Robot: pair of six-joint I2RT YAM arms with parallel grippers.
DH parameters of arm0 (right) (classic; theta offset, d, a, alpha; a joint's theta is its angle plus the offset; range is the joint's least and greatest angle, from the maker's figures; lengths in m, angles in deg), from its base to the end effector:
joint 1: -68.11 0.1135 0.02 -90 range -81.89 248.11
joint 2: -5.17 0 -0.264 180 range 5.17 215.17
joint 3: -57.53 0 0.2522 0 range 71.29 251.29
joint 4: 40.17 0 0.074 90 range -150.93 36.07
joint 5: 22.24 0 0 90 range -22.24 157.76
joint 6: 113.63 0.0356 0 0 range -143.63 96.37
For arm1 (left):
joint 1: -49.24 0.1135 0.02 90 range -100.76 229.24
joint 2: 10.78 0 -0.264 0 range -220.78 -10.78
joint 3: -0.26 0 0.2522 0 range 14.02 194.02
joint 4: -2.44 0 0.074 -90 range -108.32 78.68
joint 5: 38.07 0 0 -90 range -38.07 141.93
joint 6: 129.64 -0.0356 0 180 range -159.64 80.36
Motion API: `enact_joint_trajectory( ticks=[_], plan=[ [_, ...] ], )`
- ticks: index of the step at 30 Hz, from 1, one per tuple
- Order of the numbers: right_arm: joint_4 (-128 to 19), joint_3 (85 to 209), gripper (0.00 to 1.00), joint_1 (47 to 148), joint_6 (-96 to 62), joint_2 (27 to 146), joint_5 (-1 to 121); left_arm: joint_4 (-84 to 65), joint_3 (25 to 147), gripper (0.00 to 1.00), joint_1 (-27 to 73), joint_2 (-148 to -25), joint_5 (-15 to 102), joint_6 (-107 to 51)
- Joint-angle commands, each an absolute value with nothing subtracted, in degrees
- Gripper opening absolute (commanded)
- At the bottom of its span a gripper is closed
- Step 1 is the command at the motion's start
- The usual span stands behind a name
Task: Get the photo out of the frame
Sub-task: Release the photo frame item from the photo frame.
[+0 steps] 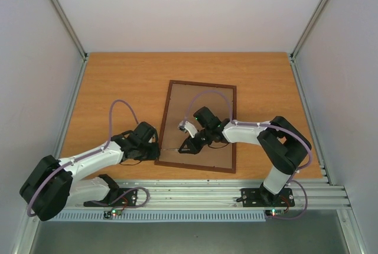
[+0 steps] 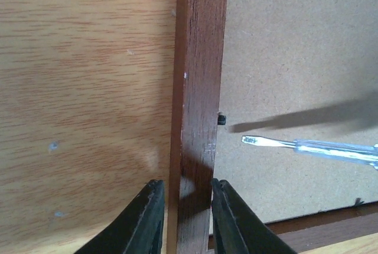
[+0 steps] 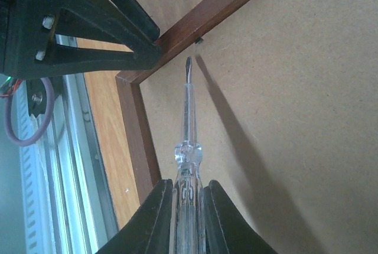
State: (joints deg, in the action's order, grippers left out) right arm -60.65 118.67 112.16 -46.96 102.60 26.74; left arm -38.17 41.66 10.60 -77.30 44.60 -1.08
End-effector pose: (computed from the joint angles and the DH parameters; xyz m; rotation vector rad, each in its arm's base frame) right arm 0.2085 0.2342 0.1416 -1.6220 1.9290 1.0561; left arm 0.1441 -0.1210 0.1489 0.0411 2.8429 -0.5237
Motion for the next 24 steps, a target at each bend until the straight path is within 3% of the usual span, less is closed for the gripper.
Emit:
enact_joint_trajectory(
  ticks=[1,24],
  plan=[
    [-59.4,120.4,0.01,112.7,-46.7,103.9,26.8,-37.1,41.3,0.24,10.4,-77.7,44.1,-1.2],
    [-57.8,121.2,0.01,113.0,-45.5,106.2,27.9,-34.3,40.6,0.17,10.4,-80.2,41.9,-1.4]
  ],
)
